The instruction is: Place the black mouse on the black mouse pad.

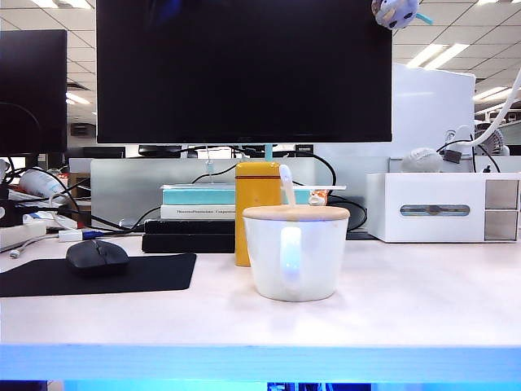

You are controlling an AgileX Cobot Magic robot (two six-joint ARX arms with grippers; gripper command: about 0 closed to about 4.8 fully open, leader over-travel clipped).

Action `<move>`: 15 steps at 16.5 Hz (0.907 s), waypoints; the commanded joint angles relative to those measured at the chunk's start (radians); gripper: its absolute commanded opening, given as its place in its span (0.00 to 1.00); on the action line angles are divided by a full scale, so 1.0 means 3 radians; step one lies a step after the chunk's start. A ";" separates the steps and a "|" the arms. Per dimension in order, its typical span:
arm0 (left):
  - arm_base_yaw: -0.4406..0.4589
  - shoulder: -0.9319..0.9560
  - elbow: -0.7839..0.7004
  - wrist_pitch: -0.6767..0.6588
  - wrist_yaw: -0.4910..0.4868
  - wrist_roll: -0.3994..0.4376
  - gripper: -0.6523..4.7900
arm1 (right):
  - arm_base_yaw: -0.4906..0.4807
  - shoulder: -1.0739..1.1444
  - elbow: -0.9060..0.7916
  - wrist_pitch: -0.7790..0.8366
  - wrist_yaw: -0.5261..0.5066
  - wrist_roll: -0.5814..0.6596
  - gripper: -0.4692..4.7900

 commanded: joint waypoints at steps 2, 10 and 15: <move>0.0001 -0.0571 0.0011 -0.0286 -0.0303 -0.0057 0.11 | -0.0003 -0.0732 0.0151 -0.0251 0.0050 -0.0333 0.09; 0.0001 -0.1670 -0.1180 -0.0444 -0.0510 -0.0196 0.11 | 0.0000 -0.2061 0.0151 -0.0477 0.0286 -0.0529 0.09; 0.0001 -0.2129 -0.3236 0.1242 -0.0980 -0.0579 0.11 | 0.0009 -0.2242 0.0150 -0.0765 0.0392 -0.0599 0.09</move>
